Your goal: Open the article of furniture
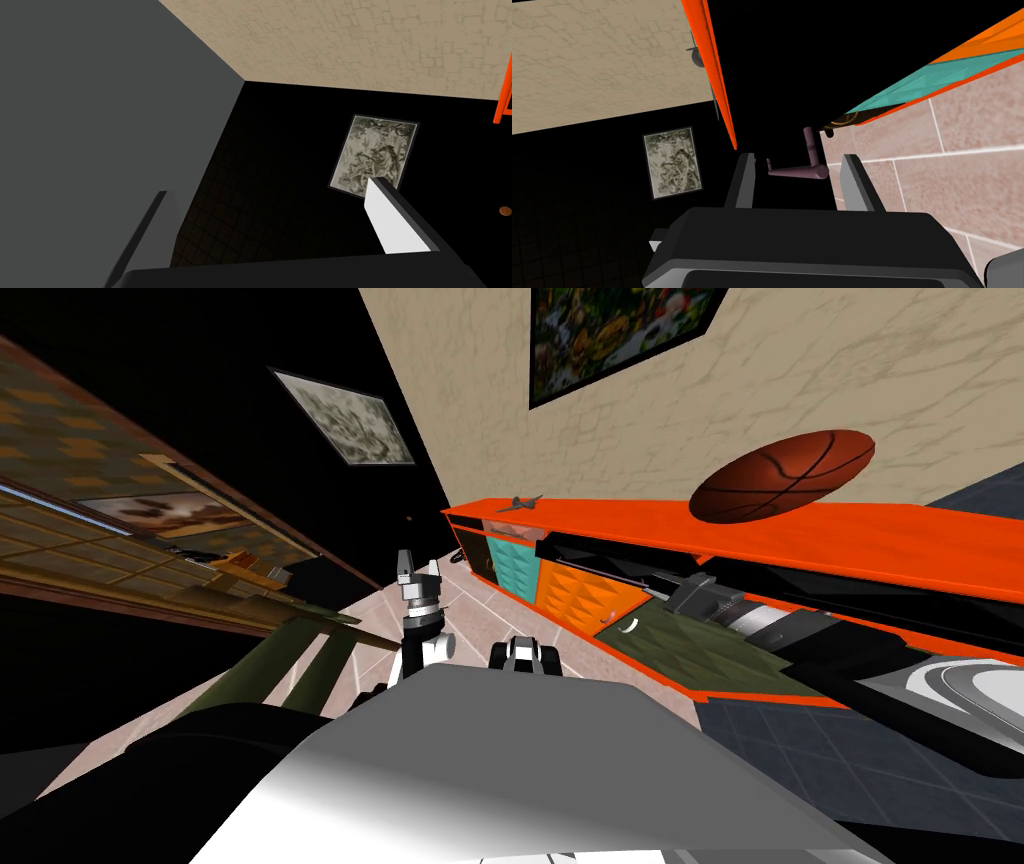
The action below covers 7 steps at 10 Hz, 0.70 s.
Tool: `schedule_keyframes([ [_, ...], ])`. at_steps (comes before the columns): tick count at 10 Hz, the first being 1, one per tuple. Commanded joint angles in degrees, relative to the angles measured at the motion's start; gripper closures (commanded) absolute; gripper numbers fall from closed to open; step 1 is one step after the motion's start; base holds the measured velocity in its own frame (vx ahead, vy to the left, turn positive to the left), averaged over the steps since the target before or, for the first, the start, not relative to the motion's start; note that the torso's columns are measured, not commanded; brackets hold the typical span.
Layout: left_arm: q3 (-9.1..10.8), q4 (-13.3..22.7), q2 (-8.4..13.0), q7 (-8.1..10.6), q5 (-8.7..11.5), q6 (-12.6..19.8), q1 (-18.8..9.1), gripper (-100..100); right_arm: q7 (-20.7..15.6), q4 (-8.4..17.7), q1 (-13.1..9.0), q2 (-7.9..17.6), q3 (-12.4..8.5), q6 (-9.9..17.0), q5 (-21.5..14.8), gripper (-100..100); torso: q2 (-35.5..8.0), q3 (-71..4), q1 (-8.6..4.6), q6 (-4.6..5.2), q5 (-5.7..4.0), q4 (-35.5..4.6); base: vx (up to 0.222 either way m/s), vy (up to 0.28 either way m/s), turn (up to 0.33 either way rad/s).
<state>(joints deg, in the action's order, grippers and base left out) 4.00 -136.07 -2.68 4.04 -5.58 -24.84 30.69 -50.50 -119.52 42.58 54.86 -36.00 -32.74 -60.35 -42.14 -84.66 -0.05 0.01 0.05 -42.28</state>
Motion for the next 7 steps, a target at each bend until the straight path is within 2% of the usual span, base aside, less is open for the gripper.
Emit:
schedule_keyframes([
  [1, 0.01, 0.0, 0.01, 0.0, 0.0, 0.0, 0.01, 0, 3.14, -0.22, 0.14, 2.97, -3.02, -0.97, 1.33, -100, 0.31, -0.2, -0.25, -0.03, -0.13, 0.13, 0.048, -0.021, -0.085],
  [3, 0.01, 0.0, 0.01, 0.0, 0.0, 0.0, 0.02, 0, 5.22, -0.53, 0.41, 4.98, -5.18, -1.63, 2.25, -100, 0.07, -0.05, -0.08, -0.02, -0.1, 0.07, 0.042, -0.006, -0.074],
  [4, 0.01, 0.0, 0.01, 0.0, 0.0, 0.0, 0.02, 0, 4.62, -0.62, 0.54, 4.4, -4.7, -1.5, 1.99, -100, -0.14, 0.08, 0.1, -0.05, -0.02, -0.01, 0.016, 0.0, -0.011],
  [5, 0.01, 0.0, 0.01, 0.0, 0.0, 0.0, 0.01, 0, 4.9, -0.66, 0.56, 4.51, -4.78, -1.49, 2.01, 0, -0.27, 0.18, 0.13, -0.03, -0.02, -0.05, 0.006, -0.001, 0.004],
  [7, 0.01, 0.0, 0.01, 0.0, 0.0, 0.0, 0.01, 0, 4.88, -0.66, 0.55, 4.51, -4.77, -1.49, 2.0, 0, -0.24, 0.16, 0.06, -0.01, -0.04, -0.04, 0.0, 0.0, 0.0],
])
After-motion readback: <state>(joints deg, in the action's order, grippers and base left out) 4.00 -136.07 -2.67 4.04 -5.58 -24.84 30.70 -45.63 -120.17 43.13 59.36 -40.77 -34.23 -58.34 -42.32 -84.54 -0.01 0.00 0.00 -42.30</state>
